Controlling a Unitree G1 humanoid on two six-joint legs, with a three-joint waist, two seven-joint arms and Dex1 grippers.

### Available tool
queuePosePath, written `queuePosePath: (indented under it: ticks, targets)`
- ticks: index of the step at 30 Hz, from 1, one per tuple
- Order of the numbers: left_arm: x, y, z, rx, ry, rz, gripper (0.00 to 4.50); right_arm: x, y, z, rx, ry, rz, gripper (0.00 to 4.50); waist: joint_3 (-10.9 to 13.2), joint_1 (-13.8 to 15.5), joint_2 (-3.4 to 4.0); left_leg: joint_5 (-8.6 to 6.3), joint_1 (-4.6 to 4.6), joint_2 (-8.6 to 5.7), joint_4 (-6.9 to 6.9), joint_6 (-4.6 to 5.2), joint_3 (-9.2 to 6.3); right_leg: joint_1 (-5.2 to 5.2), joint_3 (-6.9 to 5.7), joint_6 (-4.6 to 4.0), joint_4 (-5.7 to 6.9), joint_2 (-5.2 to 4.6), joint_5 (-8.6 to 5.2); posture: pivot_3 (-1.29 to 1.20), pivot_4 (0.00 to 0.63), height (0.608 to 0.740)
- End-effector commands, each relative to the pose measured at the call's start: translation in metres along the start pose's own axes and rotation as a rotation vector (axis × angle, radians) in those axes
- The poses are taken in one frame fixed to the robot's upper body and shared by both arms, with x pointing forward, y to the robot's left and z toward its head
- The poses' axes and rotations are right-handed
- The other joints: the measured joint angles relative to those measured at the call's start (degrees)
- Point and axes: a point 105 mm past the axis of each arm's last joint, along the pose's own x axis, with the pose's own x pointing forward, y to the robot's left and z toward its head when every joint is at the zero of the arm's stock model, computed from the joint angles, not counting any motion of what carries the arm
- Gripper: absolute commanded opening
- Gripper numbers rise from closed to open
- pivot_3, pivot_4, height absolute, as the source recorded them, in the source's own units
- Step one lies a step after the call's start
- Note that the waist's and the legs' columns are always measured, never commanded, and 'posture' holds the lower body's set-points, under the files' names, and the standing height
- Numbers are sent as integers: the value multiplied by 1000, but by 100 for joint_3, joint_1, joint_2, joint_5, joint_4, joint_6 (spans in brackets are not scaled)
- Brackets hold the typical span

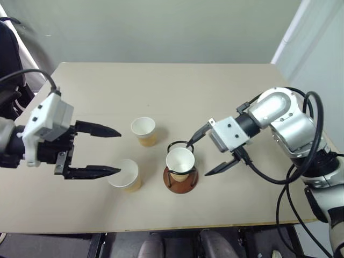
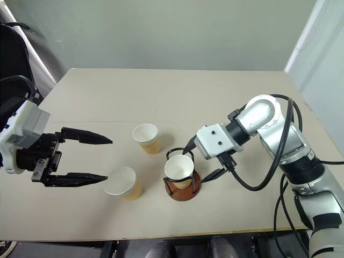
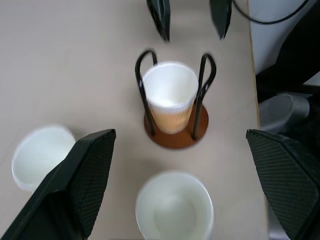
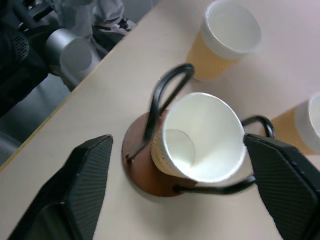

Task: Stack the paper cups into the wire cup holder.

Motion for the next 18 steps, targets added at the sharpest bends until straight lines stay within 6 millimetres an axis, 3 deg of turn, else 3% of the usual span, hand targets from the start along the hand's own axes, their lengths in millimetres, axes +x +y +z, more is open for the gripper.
queuePosePath:
  ticks: [1,3,5,7,13,18]
  targets:
    - [-6,-3,9,44,2,12,4500,-66,-11,26,110,-177,-171,4049,0,43,0,1,-3,-1,0,-1,-1,0,0,0,-1,0,0,0,150,740]
    - [-7,-3,7,44,18,6,4500,-107,-1,31,259,-307,-238,4049,-1,97,-2,2,-5,-3,-1,-4,-1,3,1,-9,-7,-1,-6,0,150,740]
    - [-4,-5,4,45,40,-26,4500,-140,23,28,348,-387,-306,4049,-4,178,-7,8,-6,-6,-8,-16,-2,9,2,-30,-13,-1,-22,0,150,740]
    - [0,-8,-2,50,72,-65,4500,-155,39,26,406,-418,-352,4049,-11,198,-19,18,7,-10,-10,-65,-5,30,6,-28,-13,-2,-45,0,150,740]
    - [16,-12,-32,108,237,-150,4500,-150,70,13,522,-441,-413,4049,-9,46,-17,-24,57,-13,-25,-57,10,52,28,-11,7,9,-67,0,150,740]
    - [26,-17,-37,155,259,-193,4500,-141,82,16,547,-469,-466,4049,-7,26,-14,-53,83,-11,-19,-18,8,69,32,-11,11,33,-67,0,150,740]
